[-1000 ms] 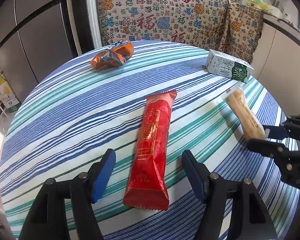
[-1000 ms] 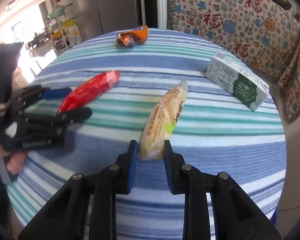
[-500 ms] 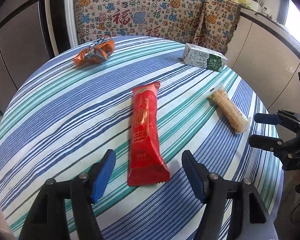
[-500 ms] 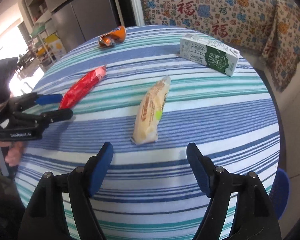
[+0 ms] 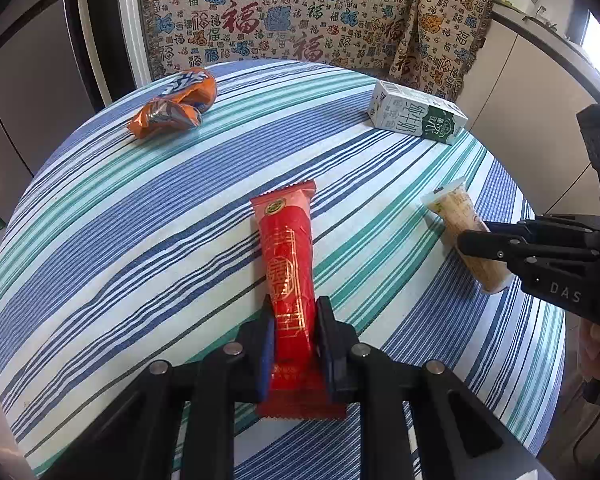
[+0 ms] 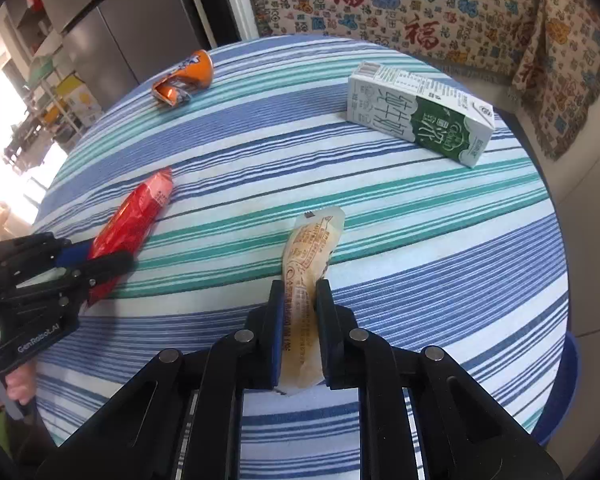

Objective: Collect trash
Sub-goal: 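Grasp the red candy bar wrapper with the left tool while the right tool holds the bread wrapper, then carry both wrappers over the blue wastebasket with both tools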

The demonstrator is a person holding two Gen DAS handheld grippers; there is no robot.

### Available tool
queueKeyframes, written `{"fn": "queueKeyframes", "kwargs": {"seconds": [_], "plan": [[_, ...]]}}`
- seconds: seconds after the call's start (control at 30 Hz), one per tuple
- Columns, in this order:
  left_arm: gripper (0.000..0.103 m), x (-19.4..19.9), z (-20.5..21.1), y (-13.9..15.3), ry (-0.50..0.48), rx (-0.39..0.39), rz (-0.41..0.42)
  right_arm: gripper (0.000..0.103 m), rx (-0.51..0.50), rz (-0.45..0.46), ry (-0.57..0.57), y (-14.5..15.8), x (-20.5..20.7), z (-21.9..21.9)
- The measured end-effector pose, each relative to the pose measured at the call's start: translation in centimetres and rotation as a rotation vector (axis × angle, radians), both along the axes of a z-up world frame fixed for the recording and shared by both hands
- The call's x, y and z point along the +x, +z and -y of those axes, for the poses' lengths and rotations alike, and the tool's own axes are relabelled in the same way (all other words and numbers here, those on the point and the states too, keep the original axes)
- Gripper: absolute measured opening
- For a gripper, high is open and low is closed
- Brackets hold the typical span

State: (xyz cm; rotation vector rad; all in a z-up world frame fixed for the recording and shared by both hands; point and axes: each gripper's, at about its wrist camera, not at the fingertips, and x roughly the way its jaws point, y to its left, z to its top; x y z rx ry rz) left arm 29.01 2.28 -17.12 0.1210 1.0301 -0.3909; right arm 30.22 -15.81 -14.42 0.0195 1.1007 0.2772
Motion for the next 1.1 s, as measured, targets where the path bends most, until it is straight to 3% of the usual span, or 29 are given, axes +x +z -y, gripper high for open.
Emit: {"fn": "queueKeyframes", "kwargs": {"seconds": [0.23,0.47,1.1], "plan": [[0.013,-2.4,1.1,1.7,-0.002,-0.068,0.050,0.013,0.029,0.063,0.003,2.5,-3.4,2.9],[0.013,-4.8,5.8,3.3,-0.068,-0.126,0.072,0.013,0.053,0.084,-0.029,3.5,-6.9,7.0],[0.010,-10.1,25.1,5.9,-0.326,-0.267,0.068,0.013,0.045,0.152,-0.322,5.6,-16.2,27.8]]}}
